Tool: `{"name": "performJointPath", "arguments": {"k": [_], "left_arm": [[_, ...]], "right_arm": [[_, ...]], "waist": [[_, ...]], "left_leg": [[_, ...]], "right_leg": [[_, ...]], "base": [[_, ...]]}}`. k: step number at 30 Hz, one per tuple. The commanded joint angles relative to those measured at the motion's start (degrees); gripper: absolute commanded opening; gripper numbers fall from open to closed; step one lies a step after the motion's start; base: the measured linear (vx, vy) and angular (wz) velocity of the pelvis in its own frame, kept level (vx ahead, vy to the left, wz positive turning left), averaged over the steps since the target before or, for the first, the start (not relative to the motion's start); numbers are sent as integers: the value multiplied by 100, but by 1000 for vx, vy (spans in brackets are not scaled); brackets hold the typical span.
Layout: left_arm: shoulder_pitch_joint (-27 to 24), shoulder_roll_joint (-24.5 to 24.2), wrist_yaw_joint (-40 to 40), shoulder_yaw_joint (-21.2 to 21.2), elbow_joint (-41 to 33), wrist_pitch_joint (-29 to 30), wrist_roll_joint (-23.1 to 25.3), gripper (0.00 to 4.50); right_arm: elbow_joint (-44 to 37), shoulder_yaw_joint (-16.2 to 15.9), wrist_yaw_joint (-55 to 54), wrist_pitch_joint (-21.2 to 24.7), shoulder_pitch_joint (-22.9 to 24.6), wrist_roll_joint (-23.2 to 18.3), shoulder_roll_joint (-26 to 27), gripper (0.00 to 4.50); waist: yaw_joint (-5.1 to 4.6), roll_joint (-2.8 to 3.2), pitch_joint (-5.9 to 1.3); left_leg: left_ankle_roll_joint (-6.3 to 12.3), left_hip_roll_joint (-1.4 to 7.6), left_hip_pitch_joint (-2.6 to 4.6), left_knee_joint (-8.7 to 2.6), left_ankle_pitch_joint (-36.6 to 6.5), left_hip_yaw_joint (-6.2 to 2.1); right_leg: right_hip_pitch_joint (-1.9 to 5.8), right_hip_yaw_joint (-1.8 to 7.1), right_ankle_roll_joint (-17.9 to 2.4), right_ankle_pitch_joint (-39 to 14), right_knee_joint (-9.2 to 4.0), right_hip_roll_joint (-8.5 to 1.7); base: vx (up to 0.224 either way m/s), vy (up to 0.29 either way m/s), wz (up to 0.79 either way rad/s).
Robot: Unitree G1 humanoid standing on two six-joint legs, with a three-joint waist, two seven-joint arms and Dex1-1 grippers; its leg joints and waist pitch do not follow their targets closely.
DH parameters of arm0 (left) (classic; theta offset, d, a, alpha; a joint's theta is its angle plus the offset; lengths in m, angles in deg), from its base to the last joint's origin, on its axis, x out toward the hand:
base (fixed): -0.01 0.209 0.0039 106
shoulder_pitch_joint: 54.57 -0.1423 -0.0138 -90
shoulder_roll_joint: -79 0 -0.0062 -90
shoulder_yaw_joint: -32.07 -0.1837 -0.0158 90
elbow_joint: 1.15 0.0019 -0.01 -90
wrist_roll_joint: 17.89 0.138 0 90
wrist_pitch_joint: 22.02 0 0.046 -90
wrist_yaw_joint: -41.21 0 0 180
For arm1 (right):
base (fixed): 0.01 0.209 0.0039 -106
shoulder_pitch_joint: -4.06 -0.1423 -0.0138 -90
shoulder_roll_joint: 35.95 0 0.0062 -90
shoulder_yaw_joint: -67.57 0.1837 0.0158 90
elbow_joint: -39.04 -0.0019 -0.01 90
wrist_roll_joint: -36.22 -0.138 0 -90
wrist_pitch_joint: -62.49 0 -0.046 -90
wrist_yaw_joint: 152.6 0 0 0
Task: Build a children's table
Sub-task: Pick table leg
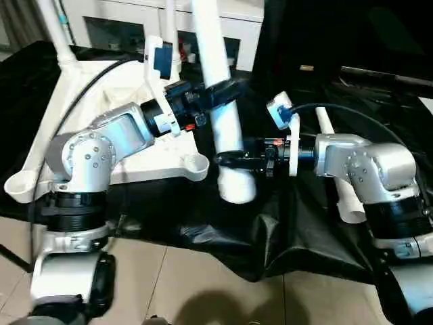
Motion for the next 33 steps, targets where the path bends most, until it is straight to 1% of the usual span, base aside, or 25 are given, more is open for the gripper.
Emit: {"name": "performJointPath", "arguments": {"k": [1, 2, 3, 4, 6, 7, 9, 11, 12, 13, 14, 15, 16, 20, 22, 24, 25, 26, 27, 28, 29, 30, 31, 32, 33], "left_arm": [[66, 60, 304, 131, 31, 105, -373, 182], [43, 72, 391, 165, 50, 132, -465, 182], [29, 71, 427, 165, 87, 133, -472, 182], [24, 71, 439, 160, 111, 131, -464, 182], [14, 68, 437, 143, 130, 127, -426, 182], [14, 68, 439, 144, 131, 128, -427, 182], [4, 52, 467, 163, 159, 152, -457, 182], [1, 39, 491, 156, 180, 143, -447, 182], [1, 40, 489, 154, 189, 140, -440, 182], [2, 39, 493, 154, 201, 139, -438, 182], [4, 37, 486, 158, 203, 133, -431, 182], [2, 36, 478, 168, 199, 138, -429, 182], [-9, 22, 466, 179, 189, 131, -403, 182], [-33, 17, 422, 185, 193, 87, -338, 182], [-70, 10, 436, 158, 168, 40, -280, 182], [-86, 5, 447, 138, 147, 24, -254, 182], [-102, 27, 352, 107, 124, -35, -166, 238], [-97, 87, 128, 99, 130, -138, -32, 238], [-94, 138, -48, 101, 134, -208, 59, 252], [-95, 176, -153, 109, 123, -247, 100, 252], [-97, 200, -210, 118, 112, -265, 114, 265], [-96, 212, -311, 69, 86, -346, 240, 265], [-83, 257, -750, -144, 101, -656, 783, 289], [-93, 264, -887, -247, 102, -745, 981, 289], [-99, 272, -924, -275, 99, -772, 1031, 293]], "right_arm": [[-27, 92, -14, 197, -49, -94, -77, 334], [-53, 82, 5, 241, -47, -120, -92, 317], [-82, 73, 19, 285, -38, -135, -103, 317], [-102, 70, 27, 315, -33, -145, -112, 296], [-144, 52, 66, 388, -13, -187, -135, 287], [-149, 50, 69, 391, -11, -189, -137, 273], [-212, 27, 58, 451, 6, -246, -146, 257], [-228, 18, 34, 464, 12, -268, -144, 242], [-236, 20, 27, 467, 19, -279, -143, 230], [-245, 27, 20, 476, 28, -298, -136, 219], [-259, 25, 5, 473, 47, -302, -117, 213], [-279, 22, -12, 470, 69, -304, -97, 208], [-282, 16, -99, 373, 104, -245, -29, 202], [-278, 51, -228, 224, 143, -174, 69, 196], [-308, 99, -364, 27, 209, -110, 194, 193], [-332, 97, -409, -44, 238, -77, 227, 192], [-336, 104, -486, -151, 276, -36, 290, 192], [-351, 77, -661, -327, 337, 77, 377, 192], [-366, 42, -808, -481, 388, 183, 443, 191], [-390, -31, -936, -645, 434, 322, 479, 191], [-411, -94, -1025, -768, 467, 432, 496, 191], [-389, -95, -1211, -862, 482, 540, 580, 191], [-338, -195, -1606, -1194, 511, 868, 734, 189], [-316, -291, -1755, -1337, 526, 1033, 776, 189], [-312, -343, -1793, -1402, 534, 1102, 779, 189]], "waist": [[28, 59, -468], [30, 61, -471], [31, 47, -472], [33, 39, -470], [43, 47, -468], [48, 47, -471], [59, 68, -469], [70, 53, -469], [74, 29, -470], [81, 45, -471], [84, 23, -471], [91, 17, -469], [94, 32, -470], [93, 35, -471], [89, 37, -473], [92, 50, -473], [97, 70, -475], [94, 94, -476], [93, 83, -474], [74, 72, -465], [86, 78, -473], [88, 94, -476], [78, 107, -474], [68, 125, -468], [62, 97, -472]], "left_leg": [[60, 139, -50, -365, 221, 7], [62, 145, -45, -368, 236, 3], [68, 146, -45, -366, 238, 5], [73, 151, -46, -371, 254, 3], [66, 155, -44, -370, 269, 1], [65, 154, -45, -370, 287, 2], [50, 152, -45, -368, 274, 3], [34, 150, -49, -370, 264, 4], [27, 152, -45, -374, 274, 4], [19, 155, -43, -374, 283, 1], [28, 152, -47, -372, 297, 5], [29, 154, -48, -374, 299, 4], [20, 156, -49, -376, 305, 2], [-5, 159, -47, -378, 310, 1], [-21, 155, -47, -379, 296, 3], [-24, 159, -45, -382, 294, 1], [-22, 164, -43, -383, 308, -5], [-47, 161, -43, -384, 295, -8], [-61, 178, -47, -384, 298, -5], [-116, 168, -49, -387, 249, -3], [-124, 165, -35, -385, 233, -2], [-131, 165, -34, -388, 241, -5], [-154, 183, -40, -400, 243, -20], [-183, 181, -40, -397, 232, -22], [-209, 163, -34, -399, 194, -14]], "right_leg": [[474, 329, -1171, 76, -383, -552], [469, 326, -1150, 71, -378, -552], [468, 325, -1142, 68, -378, -552], [469, 325, -1115, 52, -382, -555], [462, 324, -1079, 23, -381, -560], [464, 327, -1066, 17, -379, -562], [459, 329, -1045, -7, -384, -560], [466, 330, -1013, -33, -391, -563], [464, 327, -992, -52, -391, -559], [459, 327, -993, -51, -381, -563], [461, 326, -982, -33, -384, -561], [465, 328, -982, -41, -383, -567], [458, 326, -982, -49, -378, -568], [451, 324, -962, -68, -377, -573], [452, 323, -956, -68, -377, -573], [446, 322, -952, -46, -376, -574], [445, 322, -960, -9, -372, -579], [446, 320, -969, -6, -365, -576], [435, 323, -960, 17, -382, -584], [442, 319, -956, -32, -391, -580], [447, 321, -953, -53, -388, -588], [445, 325, -949, -22, -371, -580], [441, 319, -908, -31, -381, -582], [428, 319, -881, -52, -387, -577], [451, 322, -817, -137, -396, -575]], "base": [[0, 0, 0], [0, 0, 0], [0, 0, 0], [0, 0, 0], [0, 0, 0], [0, 0, 0], [0, 0, 0], [0, 0, 0], [0, 0, 0], [0, 0, 0], [0, 0, 0], [0, 0, 0], [0, 0, 0], [0, 0, 0], [0, 0, 0], [0, 0, 0], [0, 0, 0], [0, 0, 0], [0, 0, 0], [0, 0, 0], [0, 0, 0], [0, 0, 0], [0, 0, 0], [0, 0, 0], [0, 0, 0]]}}
